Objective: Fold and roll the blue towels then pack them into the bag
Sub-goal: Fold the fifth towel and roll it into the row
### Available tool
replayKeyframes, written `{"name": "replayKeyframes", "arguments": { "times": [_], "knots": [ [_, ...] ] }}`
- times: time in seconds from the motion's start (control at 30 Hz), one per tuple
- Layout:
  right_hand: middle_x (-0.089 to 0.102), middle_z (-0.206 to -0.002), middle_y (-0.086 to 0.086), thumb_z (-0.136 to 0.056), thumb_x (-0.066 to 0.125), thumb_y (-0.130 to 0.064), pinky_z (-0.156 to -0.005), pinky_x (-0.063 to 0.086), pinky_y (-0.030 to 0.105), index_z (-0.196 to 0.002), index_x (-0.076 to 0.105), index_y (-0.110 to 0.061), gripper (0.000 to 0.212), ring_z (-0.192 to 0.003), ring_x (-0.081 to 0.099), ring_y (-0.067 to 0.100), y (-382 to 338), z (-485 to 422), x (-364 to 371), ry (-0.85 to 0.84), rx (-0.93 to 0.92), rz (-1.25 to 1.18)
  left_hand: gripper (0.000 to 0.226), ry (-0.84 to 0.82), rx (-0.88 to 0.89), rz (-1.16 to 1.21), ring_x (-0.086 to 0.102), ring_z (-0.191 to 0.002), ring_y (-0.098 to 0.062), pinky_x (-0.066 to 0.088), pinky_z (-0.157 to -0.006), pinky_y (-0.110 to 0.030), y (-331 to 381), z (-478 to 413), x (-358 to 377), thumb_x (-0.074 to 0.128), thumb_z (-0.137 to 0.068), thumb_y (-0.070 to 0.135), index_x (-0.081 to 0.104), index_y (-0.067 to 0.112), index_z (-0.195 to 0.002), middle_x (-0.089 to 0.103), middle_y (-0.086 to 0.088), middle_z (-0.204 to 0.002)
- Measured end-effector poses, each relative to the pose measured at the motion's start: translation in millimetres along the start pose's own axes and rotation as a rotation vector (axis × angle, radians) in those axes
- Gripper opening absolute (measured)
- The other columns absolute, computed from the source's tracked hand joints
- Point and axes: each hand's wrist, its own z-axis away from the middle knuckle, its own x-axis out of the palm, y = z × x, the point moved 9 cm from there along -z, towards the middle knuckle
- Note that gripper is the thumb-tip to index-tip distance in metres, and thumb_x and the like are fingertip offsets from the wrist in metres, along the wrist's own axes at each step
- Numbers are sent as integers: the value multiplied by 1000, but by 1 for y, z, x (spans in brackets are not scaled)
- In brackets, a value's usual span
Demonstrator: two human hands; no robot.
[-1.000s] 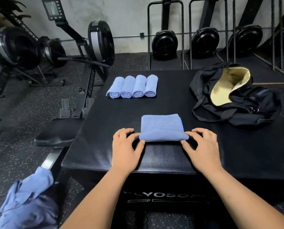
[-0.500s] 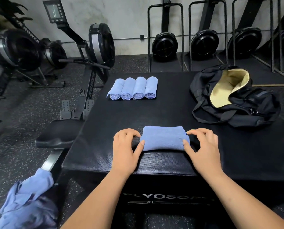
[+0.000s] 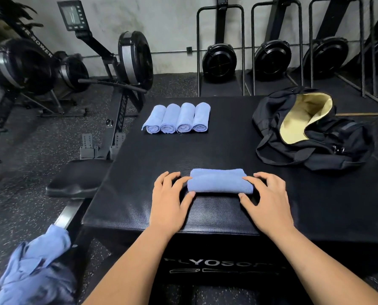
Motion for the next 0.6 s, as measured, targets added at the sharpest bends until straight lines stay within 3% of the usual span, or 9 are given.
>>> {"name": "replayKeyframes", "arguments": {
  "times": [0.1, 0.17, 0.3, 0.37, 0.43, 0.53, 0.6],
  "knots": [
    [50, -124, -16, -85, 65, -55, -106, 45, 48, -117, 71, -32, 39, -129, 39, 17, 2, -2, -1, 18, 18, -37, 41, -2, -34, 55, 21, -151, -16, 26, -123, -39, -3, -1, 1, 49, -103, 59, 68, 34, -130, 50, 13, -145],
    [52, -116, -17, -84, 55, -64, -102, 46, 48, -103, 72, -28, 44, -123, 41, 16, 7, -3, -1, 21, 35, -57, 44, 0, -48, 98, 22, -150, -12, 29, -122, -41, -4, 0, 0, 45, -101, 61, 73, 31, -116, 52, 15, -141],
    [56, -103, -21, -82, 50, -68, -96, 47, 48, -85, 69, -27, 45, -114, 41, 9, 12, -2, 0, 6, 66, -86, 34, -16, -75, 166, 25, -146, -8, 29, -120, -41, -4, 1, -3, 45, -99, 64, 66, 42, -84, 57, 18, -135],
    [58, -99, -21, -83, 50, -68, -95, 47, 48, -82, 69, -27, 45, -110, 42, 8, 11, -2, -1, 8, 68, -106, 33, -9, -85, 170, 26, -145, -8, 29, -120, -40, -3, 1, -4, 46, -99, 65, 65, 43, -81, 58, 19, -133],
    [60, -102, -22, -86, 54, -67, -97, 47, 47, -92, 71, -30, 41, -110, 44, 9, 8, -2, -3, 9, 59, -124, 31, 24, -98, 164, 29, -144, -10, 30, -118, -37, -3, 1, -7, 50, -98, 65, 68, 41, -90, 58, 20, -129],
    [64, -114, -27, -94, 67, -50, -101, 44, 38, -124, 66, -45, 30, -118, 47, 4, 1, -1, -8, -6, 28, -210, 18, 88, -93, 189, 35, -135, -13, 36, -113, -38, -1, 0, -14, 63, -97, 55, 62, 38, -104, 59, 20, -121],
    [65, -113, -29, -97, 68, -42, -101, 45, 37, -125, 66, -50, 30, -120, 49, 1, -2, 1, -9, -22, -5, -255, 15, 107, -61, 229, 37, -135, -13, 37, -112, -37, 4, 2, -19, 69, -97, 42, 60, 38, -108, 58, 18, -124]
  ]
}}
